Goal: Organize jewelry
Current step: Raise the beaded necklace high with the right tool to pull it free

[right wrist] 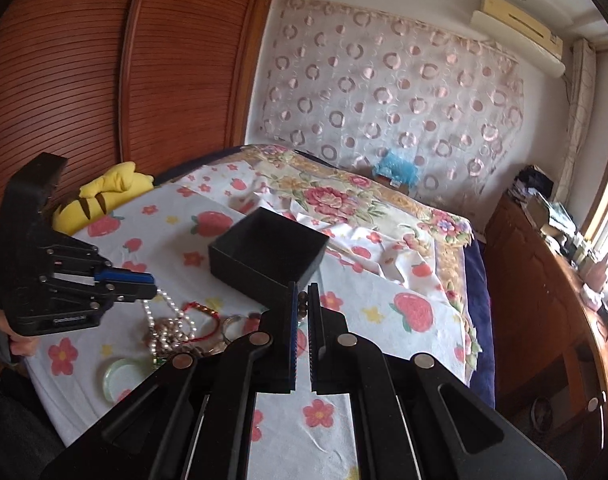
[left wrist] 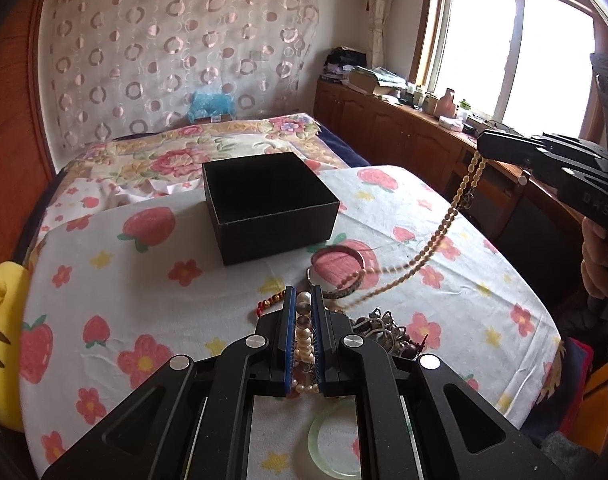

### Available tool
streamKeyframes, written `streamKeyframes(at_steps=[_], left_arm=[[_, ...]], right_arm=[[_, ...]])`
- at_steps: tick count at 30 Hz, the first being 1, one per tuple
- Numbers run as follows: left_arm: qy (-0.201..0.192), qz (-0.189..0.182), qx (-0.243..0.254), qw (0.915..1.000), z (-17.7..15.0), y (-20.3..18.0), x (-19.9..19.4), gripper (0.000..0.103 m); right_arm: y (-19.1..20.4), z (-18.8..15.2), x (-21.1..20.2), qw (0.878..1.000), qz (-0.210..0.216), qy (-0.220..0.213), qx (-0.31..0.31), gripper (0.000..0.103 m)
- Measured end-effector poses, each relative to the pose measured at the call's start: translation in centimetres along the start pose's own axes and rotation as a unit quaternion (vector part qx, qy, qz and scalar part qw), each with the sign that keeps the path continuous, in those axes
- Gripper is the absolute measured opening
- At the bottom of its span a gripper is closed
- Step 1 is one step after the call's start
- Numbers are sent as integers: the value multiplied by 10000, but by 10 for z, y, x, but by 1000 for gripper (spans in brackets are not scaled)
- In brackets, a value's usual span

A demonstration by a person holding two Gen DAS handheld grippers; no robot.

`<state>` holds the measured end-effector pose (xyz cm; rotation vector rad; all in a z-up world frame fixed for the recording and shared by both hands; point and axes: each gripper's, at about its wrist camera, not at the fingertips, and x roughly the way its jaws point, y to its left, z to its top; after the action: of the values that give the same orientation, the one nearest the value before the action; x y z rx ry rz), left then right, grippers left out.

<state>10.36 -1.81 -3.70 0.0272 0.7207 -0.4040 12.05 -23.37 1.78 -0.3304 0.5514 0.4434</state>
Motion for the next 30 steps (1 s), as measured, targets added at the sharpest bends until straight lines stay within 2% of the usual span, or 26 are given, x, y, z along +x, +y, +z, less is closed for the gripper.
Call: streamKeyframes(at_steps=[6,12,21,30], left_arm=[[1,34,-30,10000,-1,2,-1,7],[-76,40,-54,9999,1,4,-7,7],[-97,38,-93,9999,3,6,-10,7],[5,65,-29,10000,-1,7,-4,7]], right_arm=[[-8,8,10,9999,0,-95,111,5],[-9,28,-5,9992,31,-387,105,5],[9,46,15,9994,156,-257,-152,5],[2,72,-7,9978,18,-664,16,5]])
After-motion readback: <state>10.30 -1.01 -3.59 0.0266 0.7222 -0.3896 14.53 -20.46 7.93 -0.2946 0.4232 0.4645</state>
